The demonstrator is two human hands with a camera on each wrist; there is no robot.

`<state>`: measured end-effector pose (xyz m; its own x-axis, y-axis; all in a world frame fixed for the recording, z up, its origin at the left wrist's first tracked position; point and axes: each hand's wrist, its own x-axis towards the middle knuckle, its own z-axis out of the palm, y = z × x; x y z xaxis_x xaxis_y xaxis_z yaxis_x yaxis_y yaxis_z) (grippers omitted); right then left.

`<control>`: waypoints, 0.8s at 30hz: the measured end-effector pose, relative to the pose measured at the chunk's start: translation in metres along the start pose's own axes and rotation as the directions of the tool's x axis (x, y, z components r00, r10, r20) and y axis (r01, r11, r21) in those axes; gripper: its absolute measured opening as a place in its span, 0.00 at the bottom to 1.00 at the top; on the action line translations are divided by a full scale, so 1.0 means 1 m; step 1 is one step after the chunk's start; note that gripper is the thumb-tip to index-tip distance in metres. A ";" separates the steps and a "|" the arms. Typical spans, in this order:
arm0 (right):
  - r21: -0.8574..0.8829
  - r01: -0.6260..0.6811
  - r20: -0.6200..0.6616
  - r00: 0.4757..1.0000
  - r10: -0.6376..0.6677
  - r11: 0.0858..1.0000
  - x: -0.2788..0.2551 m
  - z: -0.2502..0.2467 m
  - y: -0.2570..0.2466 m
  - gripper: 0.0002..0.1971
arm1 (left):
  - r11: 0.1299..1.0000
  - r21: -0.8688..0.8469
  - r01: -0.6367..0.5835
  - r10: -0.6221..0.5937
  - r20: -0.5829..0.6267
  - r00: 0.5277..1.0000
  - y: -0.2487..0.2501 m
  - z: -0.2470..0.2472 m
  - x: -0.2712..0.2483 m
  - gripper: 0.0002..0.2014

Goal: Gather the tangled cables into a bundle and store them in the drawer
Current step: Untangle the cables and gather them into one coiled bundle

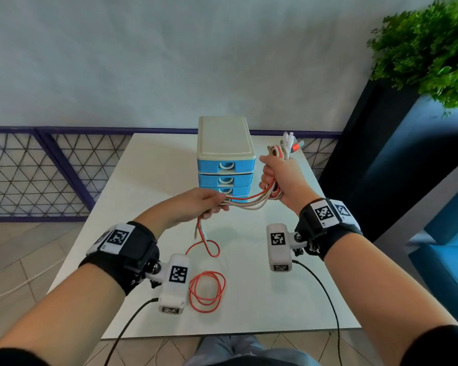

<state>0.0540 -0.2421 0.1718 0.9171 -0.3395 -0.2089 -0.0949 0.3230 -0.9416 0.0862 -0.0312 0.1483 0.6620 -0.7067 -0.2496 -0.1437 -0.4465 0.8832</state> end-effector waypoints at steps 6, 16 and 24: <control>-0.475 0.061 0.230 0.971 0.057 0.878 -0.011 0.006 -0.003 0.06 | 0.884 0.455 -0.109 0.185 -0.127 0.974 0.020 -0.014 0.011 0.08; -0.310 -0.281 0.593 0.690 0.415 0.908 -0.027 0.006 0.005 0.10 | 0.887 0.409 -0.214 0.285 -0.119 0.951 0.042 -0.010 0.013 0.10; -0.355 -0.131 0.505 0.806 0.308 0.926 -0.025 0.003 0.017 0.05 | 0.989 -0.046 0.143 -0.139 0.081 0.987 0.036 -0.022 0.008 0.19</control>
<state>0.0301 -0.2257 0.1615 0.9058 0.2718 -0.3250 -0.3453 0.0292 -0.9380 0.1029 -0.0409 0.1871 0.6136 -0.6800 -0.4014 -0.0137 -0.5174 0.8556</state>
